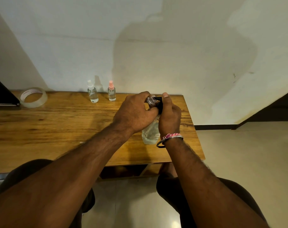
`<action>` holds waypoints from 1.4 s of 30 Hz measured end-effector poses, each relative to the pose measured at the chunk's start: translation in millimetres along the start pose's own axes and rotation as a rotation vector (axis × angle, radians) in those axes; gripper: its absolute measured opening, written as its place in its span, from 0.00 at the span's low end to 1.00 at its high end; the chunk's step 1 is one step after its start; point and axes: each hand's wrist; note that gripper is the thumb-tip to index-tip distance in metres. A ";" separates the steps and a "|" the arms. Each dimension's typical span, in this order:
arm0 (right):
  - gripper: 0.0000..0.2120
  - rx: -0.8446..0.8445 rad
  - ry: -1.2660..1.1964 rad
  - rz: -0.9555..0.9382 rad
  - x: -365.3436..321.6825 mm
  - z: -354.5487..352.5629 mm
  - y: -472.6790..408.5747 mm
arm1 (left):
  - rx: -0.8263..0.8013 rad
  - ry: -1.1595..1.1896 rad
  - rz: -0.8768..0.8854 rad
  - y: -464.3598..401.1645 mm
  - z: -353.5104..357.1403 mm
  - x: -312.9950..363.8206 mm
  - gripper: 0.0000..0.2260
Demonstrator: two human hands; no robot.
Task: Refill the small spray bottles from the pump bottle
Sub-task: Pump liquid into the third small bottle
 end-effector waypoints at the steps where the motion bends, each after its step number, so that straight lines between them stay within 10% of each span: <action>1: 0.23 0.000 -0.004 -0.004 -0.2 -0.1 0.2 | -0.003 0.001 -0.003 0.2 -0.1 0.3 0.05; 42: 0.19 -0.117 -0.023 0.060 -4.2 -5.5 -1.6 | 0.027 0.004 0.018 0.0 -4.6 2.2 0.04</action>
Point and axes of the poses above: each hand's wrist, its own y-axis away from the middle knuckle, its own z-axis out of the palm, x = y × z, and after that the axes turned 5 degrees about -y, right-handed
